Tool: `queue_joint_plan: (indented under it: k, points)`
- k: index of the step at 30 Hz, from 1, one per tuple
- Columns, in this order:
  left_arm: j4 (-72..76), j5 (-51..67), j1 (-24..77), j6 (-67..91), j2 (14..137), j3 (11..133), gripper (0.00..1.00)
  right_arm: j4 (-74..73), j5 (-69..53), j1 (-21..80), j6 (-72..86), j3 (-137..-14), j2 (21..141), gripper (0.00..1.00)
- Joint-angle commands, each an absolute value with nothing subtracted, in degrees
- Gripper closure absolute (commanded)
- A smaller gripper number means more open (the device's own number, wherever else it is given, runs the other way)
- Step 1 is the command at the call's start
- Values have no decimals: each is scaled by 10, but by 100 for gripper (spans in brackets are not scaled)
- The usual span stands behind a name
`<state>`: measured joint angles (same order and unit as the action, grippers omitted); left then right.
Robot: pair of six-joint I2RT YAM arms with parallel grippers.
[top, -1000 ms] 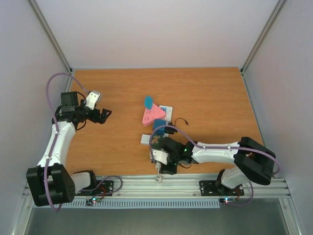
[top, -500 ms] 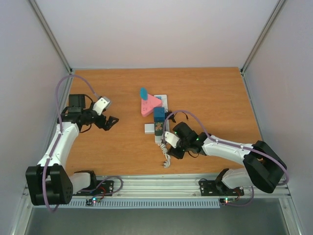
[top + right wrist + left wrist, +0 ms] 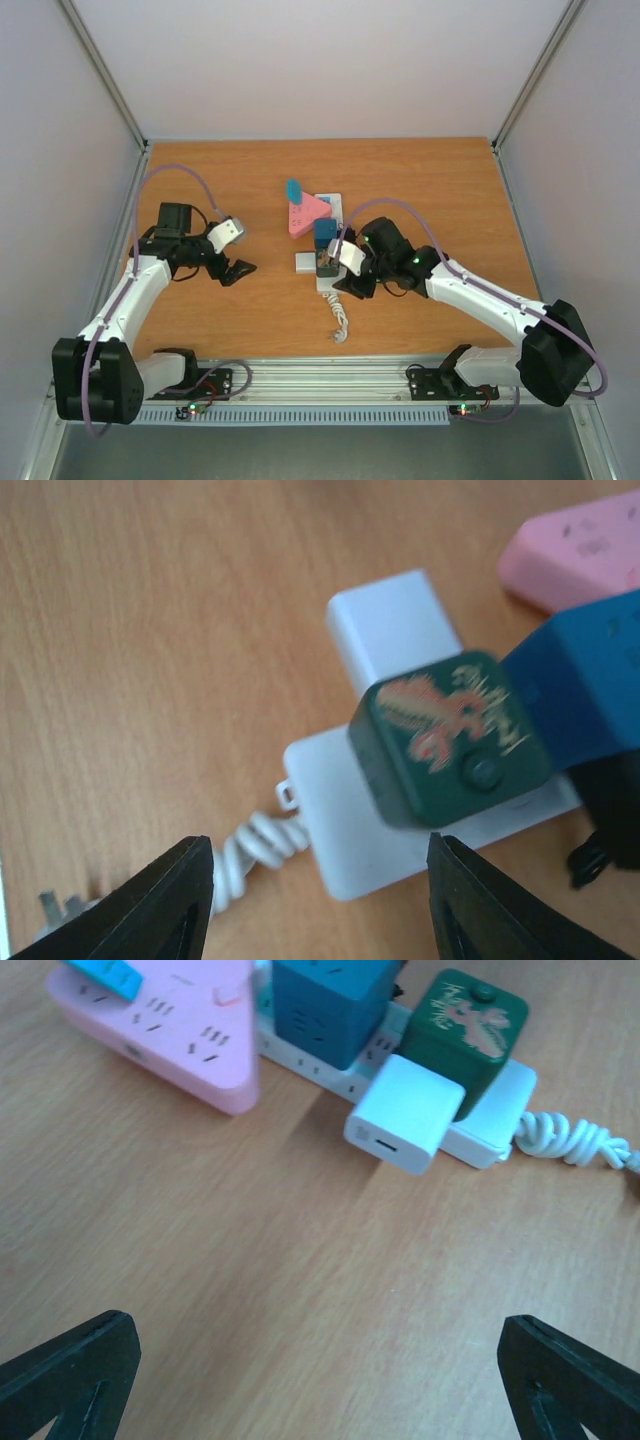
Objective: Pull the plug off the socket
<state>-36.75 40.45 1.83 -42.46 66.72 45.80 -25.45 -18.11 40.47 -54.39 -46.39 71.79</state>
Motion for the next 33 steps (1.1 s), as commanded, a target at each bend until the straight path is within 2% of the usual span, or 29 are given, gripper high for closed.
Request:
queue_joint_plan:
  k: [1, 9, 27, 33]
  points:
    - [-366, 429, 36, -467, 654, 446, 0, -271, -196, 390, -601, -531, 760, 39]
    - [-369, 439, 51, -489, 666, 439, 0, -291, -210, 367, -648, -617, 850, 27]
    - [-361, 449, 53, -502, 669, 417, 0, -308, -216, 355, -699, -666, 947, 26]
    - [-360, 450, 53, -502, 675, 423, 0, -319, -222, 352, -710, -675, 964, 28]
